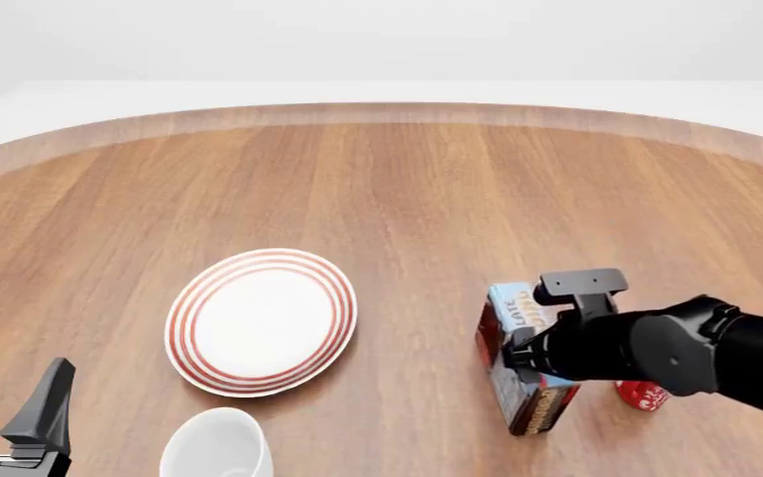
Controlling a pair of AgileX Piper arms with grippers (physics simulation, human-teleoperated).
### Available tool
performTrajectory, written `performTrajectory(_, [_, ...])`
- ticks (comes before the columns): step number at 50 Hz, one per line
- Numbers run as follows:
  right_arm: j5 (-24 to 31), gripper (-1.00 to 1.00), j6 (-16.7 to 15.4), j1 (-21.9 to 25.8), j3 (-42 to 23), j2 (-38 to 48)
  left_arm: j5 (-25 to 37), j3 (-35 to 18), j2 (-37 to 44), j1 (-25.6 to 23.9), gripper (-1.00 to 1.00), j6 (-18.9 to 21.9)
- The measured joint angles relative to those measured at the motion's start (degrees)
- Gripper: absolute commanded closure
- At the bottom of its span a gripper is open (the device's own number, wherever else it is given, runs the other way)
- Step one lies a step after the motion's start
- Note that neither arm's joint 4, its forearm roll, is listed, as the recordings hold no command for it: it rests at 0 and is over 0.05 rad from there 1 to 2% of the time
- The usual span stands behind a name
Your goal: Pick up the white mug and put it on the plate, and put the chocolate pudding to the right of the plate.
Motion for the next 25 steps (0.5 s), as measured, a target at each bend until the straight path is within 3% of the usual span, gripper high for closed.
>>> performTrajectory(25, [4.26, 1.0, -1.8, -0.01, -1.4, -5.25, 0.0, 0.0, 0.0, 0.0, -1.0, 0.0])
